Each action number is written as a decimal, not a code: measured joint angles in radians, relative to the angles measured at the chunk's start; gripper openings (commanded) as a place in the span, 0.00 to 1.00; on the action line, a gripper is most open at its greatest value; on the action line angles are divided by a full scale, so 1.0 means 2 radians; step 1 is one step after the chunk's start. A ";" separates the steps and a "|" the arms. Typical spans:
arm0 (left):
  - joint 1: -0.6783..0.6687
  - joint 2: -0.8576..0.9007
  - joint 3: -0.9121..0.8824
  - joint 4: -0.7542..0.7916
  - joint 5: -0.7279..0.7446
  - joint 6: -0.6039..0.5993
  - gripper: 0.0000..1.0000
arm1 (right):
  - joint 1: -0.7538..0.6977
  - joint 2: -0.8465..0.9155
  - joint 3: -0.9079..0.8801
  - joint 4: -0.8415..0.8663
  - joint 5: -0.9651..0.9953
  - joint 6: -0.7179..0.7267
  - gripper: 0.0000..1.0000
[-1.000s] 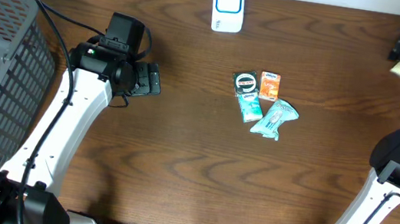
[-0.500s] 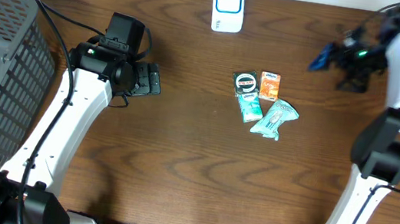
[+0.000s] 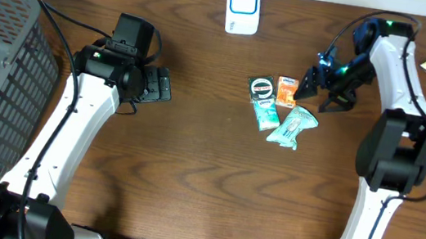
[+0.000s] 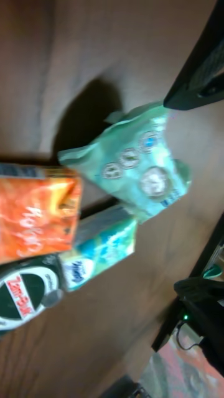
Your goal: Scan the item barcode
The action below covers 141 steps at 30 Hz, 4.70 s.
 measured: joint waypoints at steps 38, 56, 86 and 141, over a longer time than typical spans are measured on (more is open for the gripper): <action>0.000 0.000 0.000 0.000 0.000 0.000 0.98 | -0.004 -0.255 -0.540 0.536 -0.028 0.250 0.40; 0.000 0.000 0.000 0.000 0.000 0.000 0.98 | -0.011 -0.262 -0.553 0.558 -0.153 0.197 0.01; 0.000 0.000 0.000 0.000 0.000 0.000 0.98 | 0.165 -0.326 -0.523 0.423 -0.098 0.037 0.01; 0.000 0.000 0.000 0.000 0.000 0.000 0.98 | 0.405 -0.276 -0.482 0.379 0.423 0.269 0.41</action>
